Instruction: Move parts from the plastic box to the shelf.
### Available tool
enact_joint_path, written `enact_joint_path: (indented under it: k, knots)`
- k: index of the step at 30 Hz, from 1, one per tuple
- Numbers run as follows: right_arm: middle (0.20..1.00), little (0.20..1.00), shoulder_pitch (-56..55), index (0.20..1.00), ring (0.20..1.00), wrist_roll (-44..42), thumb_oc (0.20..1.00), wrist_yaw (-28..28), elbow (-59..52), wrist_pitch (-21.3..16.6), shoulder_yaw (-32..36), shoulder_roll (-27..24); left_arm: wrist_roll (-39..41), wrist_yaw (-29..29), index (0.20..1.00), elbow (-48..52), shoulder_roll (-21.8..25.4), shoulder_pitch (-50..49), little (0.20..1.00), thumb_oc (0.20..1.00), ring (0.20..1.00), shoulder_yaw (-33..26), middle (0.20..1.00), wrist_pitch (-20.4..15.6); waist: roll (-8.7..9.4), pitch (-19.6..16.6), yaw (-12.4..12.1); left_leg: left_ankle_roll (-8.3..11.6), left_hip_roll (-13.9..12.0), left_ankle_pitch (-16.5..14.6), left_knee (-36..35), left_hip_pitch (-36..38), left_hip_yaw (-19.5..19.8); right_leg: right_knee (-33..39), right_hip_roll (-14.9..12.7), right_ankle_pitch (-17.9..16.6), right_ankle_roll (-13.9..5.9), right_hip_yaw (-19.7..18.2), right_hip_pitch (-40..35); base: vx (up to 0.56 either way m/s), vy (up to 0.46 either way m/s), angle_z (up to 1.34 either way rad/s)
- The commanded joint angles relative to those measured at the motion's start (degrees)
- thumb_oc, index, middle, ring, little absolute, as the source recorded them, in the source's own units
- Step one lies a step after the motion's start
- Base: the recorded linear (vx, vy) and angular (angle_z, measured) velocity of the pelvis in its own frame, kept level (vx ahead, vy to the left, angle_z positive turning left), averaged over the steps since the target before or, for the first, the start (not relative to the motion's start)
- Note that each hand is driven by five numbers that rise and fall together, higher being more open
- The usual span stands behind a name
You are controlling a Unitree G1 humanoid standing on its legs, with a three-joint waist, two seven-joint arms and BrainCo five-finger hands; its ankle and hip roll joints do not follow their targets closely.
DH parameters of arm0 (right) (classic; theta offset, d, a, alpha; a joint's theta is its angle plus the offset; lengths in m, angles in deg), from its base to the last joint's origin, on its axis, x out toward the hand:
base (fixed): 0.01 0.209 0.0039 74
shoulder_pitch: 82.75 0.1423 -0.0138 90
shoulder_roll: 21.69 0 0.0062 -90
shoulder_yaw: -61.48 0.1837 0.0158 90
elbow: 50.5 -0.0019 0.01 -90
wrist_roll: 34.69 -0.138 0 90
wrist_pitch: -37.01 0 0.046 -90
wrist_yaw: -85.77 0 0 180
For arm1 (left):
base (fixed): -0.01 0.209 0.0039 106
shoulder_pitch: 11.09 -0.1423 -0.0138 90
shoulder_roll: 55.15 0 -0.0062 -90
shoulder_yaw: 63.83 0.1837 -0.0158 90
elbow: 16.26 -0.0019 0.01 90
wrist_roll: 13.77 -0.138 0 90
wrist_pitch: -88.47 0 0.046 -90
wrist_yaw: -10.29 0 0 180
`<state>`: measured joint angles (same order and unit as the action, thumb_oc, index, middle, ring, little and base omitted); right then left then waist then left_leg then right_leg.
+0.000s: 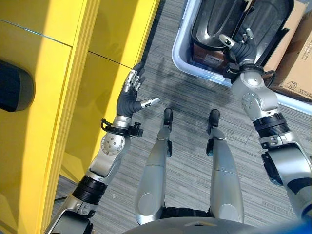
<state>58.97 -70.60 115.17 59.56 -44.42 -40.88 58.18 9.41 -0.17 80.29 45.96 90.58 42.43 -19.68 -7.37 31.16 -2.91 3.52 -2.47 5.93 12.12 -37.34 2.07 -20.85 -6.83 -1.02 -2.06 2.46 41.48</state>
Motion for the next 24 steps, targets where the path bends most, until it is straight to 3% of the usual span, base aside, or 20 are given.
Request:
enact_joint_path:
  k: [1, 4, 6, 13, 16, 21, 24]
  knots:
    - [1.0, 1.0, 5.86, 1.0, 1.0, 4.78, 1.0, -0.54, -5.3, -3.29, -0.57, -2.09, 1.06, 1.05, 1.0, 3.53, 2.54, -3.05, 1.0, 1.0, 1.0, -0.56, 1.0, -2.82, -0.46, -1.36, -0.63, -2.73, 2.19, -6.48, 2.97, -1.0, -0.4, -0.01, 0.42, 7.84, -0.48, -4.71, -5.83, 0.0, 0.0, 0.0]
    - [1.0, 1.0, 7.43, 1.0, 1.0, 7.59, 1.0, 3.34, -5.0, -4.31, -0.31, -2.84, 1.82, 1.91, 1.0, 3.12, 3.01, -3.01, 1.0, 1.0, 1.0, -0.56, 1.0, -2.89, -0.43, -1.36, -0.88, -2.68, 2.08, -6.23, 2.92, -0.77, -0.34, 0.45, 0.3, 7.43, -0.6, -4.53, -6.35, 0.0, 0.0, 0.0]
    - [1.0, 1.0, 8.02, 1.0, 1.0, 21.64, 1.0, 10.5, -5.75, -6.88, 1.16, -5.38, 2.1, 2.34, 1.0, 3.64, 3.05, -3.82, 1.0, 1.0, 1.0, -0.04, 1.0, -3.1, -0.61, -1.36, -0.57, -2.62, 2.04, -6.59, 3.02, -0.19, -0.44, 0.54, 0.2, 7.45, -0.72, -4.65, -6.88, 0.0, 0.0, 0.0]
    - [1.0, 1.0, 3.88, 1.0, 1.0, 39.2, 1.0, 16.43, -16.04, -10.38, 2.88, -6.85, 2.26, 1.74, 1.0, 4.78, 1.58, -5.3, 1.0, 1.0, 1.0, 1.94, 1.0, -4.13, -1.96, -1.36, 1.37, -2.16, 1.8, -6.6, 1.82, 1.66, -1.47, 0.71, 0.02, 7.28, -0.63, -5.82, -7.1, -0.01, 0.056, -0.03]
    - [1.0, 1.0, 0.53, 1.0, 1.0, 42.07, 1.0, 16.84, -20.67, -11.34, 2.62, -6.22, 2.26, 1.41, 1.0, 5.19, 1.1, -5.91, 1.0, 1.0, 1.0, 2.5, 1.0, -4.31, -2.47, -1.36, 2.42, -1.93, 1.61, -6.52, 1.33, 2.56, -2.03, 0.6, -0.05, 7.28, -0.61, -6.33, -7.09, -0.01, 0.05, -0.12]
    - [1.0, 1.0, -2.04, 1.0, 1.0, 43.95, 1.0, 16.21, -23.28, -9.56, 0.1, -4.64, 2.03, 1.2, 1.0, 5.4, 0.4, -6.03, 1.0, 1.0, 1.0, 3.34, 1.0, -5.08, -3.44, -1.36, 3.45, -1.97, 1.28, -6.32, 0.13, 4.2, -3.05, 0.64, -0.24, 7.16, -0.62, -7.04, -7.15, -0.02, 0.054, -0.11]
    - [1.0, 1.0, -4.73, 1.0, 1.0, 40.5, 1.0, 18.56, -23.52, -5.27, -0.67, -3.54, 1.37, 0.24, 1.0, 4.98, -0.42, -6.38, 1.0, 1.0, 1.0, 4.0, 1.0, -6.22, -3.9, -1.36, 4.54, -1.8, 1.1, -6.14, -1.01, 5.84, -3.84, 0.79, -0.28, 7.05, -0.57, -7.53, -7.5, -0.03, 0.086, -0.15]
